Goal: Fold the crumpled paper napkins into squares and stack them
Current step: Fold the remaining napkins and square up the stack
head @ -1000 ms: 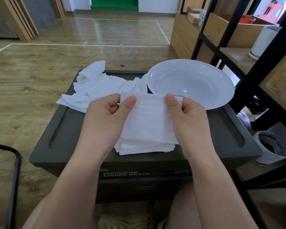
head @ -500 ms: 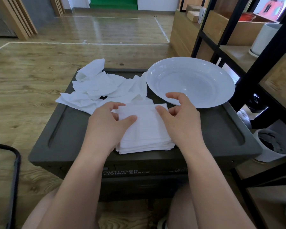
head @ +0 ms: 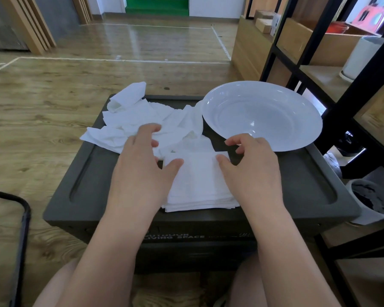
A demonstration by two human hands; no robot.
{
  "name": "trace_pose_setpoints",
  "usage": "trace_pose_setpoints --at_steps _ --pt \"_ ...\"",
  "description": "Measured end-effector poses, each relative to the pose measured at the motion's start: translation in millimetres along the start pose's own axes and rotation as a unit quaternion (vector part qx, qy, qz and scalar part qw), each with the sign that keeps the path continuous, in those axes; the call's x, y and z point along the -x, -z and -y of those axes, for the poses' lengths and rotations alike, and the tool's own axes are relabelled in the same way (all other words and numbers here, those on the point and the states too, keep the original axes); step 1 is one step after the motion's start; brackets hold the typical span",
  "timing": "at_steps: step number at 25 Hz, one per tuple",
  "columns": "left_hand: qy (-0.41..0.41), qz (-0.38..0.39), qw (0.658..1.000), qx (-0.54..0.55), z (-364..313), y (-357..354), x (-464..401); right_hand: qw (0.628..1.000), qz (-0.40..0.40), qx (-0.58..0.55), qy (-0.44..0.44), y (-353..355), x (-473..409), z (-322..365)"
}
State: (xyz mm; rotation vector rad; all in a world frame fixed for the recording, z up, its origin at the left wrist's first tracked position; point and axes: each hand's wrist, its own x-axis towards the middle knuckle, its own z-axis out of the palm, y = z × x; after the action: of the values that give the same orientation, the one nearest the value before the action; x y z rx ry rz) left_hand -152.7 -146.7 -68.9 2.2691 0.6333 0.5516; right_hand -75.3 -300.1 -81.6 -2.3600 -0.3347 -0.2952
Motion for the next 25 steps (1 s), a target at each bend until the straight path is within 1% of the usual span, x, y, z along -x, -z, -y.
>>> trace_pose_setpoints --at_steps 1,2,3,4,5,6,8,12,13,14,15,16,17,18,20,21,23,25 --pt "-0.035 0.015 0.999 0.003 0 2 -2 0.999 -0.011 -0.001 0.036 2 1 3" --pt "-0.058 0.059 0.997 0.008 -1 3 -3 0.998 -0.006 -0.008 0.068 3 1 5" --pt "-0.064 0.122 0.99 0.006 -2 4 -3 0.996 0.018 -0.01 0.088 2 2 7" --pt "-0.062 0.186 0.98 -0.003 -1 4 -2 0.994 0.059 -0.001 0.094 0 3 7" --pt "-0.059 0.232 0.971 -0.017 1 2 -2 0.99 0.11 0.018 0.088 -4 4 6" --pt "-0.057 0.251 0.966 -0.031 3 0 -2 0.984 0.158 0.043 0.076 -6 5 4" --pt "-0.064 0.244 0.966 -0.047 6 -2 -2 0.973 0.212 0.072 0.059 -9 4 0" --pt "-0.068 0.257 0.963 -0.034 9 -3 -7 0.968 0.237 0.065 0.045 -7 0 -3" --pt "-0.062 0.238 0.969 -0.015 9 -3 -9 0.97 0.232 0.061 0.045 -7 1 -3" --pt "-0.053 0.186 0.981 0.013 10 -2 -11 0.973 0.223 0.05 0.042 -6 1 -3" --pt "-0.039 0.112 0.992 0.037 13 -1 -16 0.977 0.21 0.031 0.036 -5 2 -2" --pt "-0.033 0.038 0.998 0.035 17 1 -21 0.98 0.195 0.007 0.028 -4 2 -2" --pt "-0.038 -0.007 0.999 0.005 22 2 -25 0.984 0.176 -0.016 0.023 -2 2 -3" --pt "-0.048 -0.016 0.998 -0.041 28 1 -29 0.987 0.154 -0.035 0.021 -1 2 -2" --pt "-0.041 0.017 0.992 -0.119 36 -4 -34 0.992 0.109 -0.065 0.02 1 2 -1" --pt "-0.037 0.022 0.99 -0.138 37 -8 -35 0.993 0.092 -0.077 0.018 3 1 1" --pt "-0.061 -0.021 0.989 -0.133 35 -12 -36 0.992 0.078 -0.097 0.017 4 2 3" --pt "-0.082 -0.072 0.989 -0.104 34 -12 -38 0.991 0.077 -0.107 0.017 5 3 4"
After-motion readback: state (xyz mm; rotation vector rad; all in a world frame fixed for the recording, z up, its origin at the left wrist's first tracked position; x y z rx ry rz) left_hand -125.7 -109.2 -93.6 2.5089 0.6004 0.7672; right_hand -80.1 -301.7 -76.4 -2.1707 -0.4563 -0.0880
